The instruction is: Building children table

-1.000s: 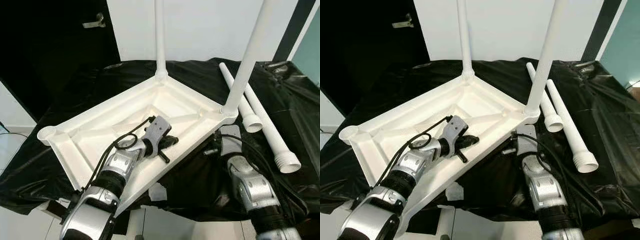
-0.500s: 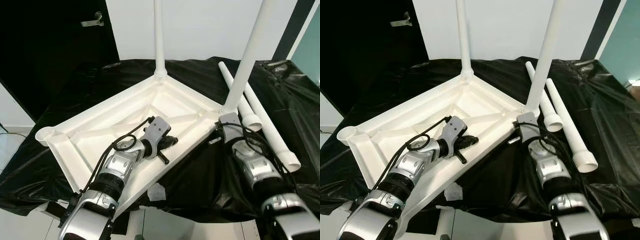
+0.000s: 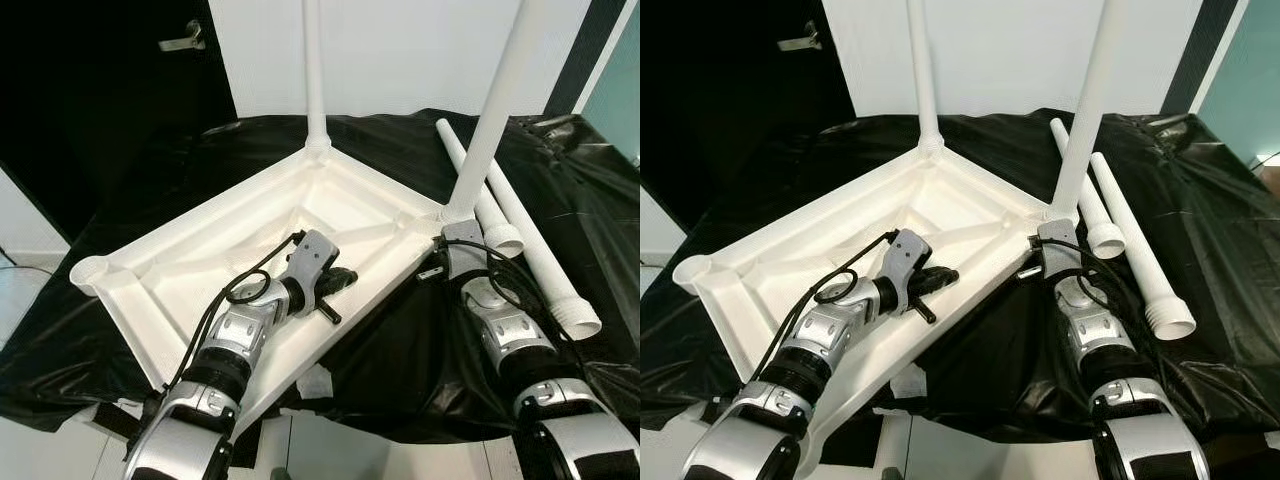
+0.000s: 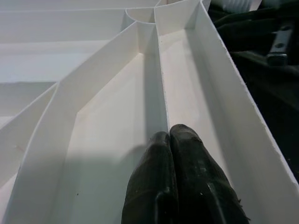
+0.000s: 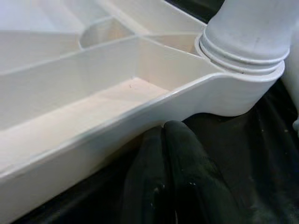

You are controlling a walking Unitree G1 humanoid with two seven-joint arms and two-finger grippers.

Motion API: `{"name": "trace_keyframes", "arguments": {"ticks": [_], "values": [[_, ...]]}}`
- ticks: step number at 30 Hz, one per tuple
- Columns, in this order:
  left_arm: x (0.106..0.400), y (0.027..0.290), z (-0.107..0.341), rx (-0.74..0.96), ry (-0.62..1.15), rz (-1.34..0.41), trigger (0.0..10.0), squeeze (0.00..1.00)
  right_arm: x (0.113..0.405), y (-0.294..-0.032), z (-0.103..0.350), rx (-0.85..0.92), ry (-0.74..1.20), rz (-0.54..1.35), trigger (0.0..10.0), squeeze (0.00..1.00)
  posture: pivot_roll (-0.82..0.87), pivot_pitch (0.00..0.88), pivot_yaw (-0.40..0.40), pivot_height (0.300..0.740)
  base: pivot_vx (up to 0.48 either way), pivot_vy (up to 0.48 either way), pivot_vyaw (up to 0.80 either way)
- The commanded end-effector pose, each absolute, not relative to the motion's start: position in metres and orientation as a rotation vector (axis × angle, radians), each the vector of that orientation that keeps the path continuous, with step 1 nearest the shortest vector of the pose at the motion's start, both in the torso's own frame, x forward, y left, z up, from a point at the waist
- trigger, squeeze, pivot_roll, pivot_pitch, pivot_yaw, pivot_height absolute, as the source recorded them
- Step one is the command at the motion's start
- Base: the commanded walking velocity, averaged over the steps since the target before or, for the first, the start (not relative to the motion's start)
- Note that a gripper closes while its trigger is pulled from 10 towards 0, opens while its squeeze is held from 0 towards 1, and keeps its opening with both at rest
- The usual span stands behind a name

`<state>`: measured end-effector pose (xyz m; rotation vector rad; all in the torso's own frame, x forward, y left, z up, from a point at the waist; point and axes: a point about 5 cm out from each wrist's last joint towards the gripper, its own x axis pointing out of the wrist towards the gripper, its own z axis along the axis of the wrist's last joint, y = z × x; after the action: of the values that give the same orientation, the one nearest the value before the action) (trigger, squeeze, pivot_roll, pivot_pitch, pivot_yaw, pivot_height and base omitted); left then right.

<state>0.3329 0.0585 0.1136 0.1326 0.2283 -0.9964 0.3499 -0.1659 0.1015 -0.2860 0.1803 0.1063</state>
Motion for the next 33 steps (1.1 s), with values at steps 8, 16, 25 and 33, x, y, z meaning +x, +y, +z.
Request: {"name": "trace_keyframes", "arguments": {"ticks": [8, 16, 25, 33], "values": [[0.335, 0.045, 0.132, -0.043, 0.048, -1.002, 10.0, 0.0, 0.348, -0.152, 0.117, -0.219, 0.063, 0.083, 10.0, 0.0, -0.07, 0.0, 0.04, 0.74, 0.0, 0.0, 0.0], [0.339, 0.049, 0.138, -0.059, 0.004, -0.964, 10.0, 0.82, 0.337, -0.152, 0.121, -0.191, 0.036, 0.064, 10.0, 0.0, -0.07, 0.0, 0.039, 0.74, 0.0, 0.0, 0.0], [0.345, 0.059, 0.175, -0.248, -0.23, -0.927, 10.0, 0.0, 0.324, -0.145, 0.137, -0.075, -0.088, 0.023, 10.0, 0.0, -0.08, 0.0, 0.045, 0.74, 0.0, 0.0, 0.0], [0.362, 0.073, 0.177, -0.242, -0.204, -0.731, 10.0, 0.0, 0.323, -0.146, 0.154, -0.018, -0.164, -0.024, 10.0, 0.0, -0.07, 0.0, 0.056, 0.74, 0.0, 0.0, 0.0]]}}
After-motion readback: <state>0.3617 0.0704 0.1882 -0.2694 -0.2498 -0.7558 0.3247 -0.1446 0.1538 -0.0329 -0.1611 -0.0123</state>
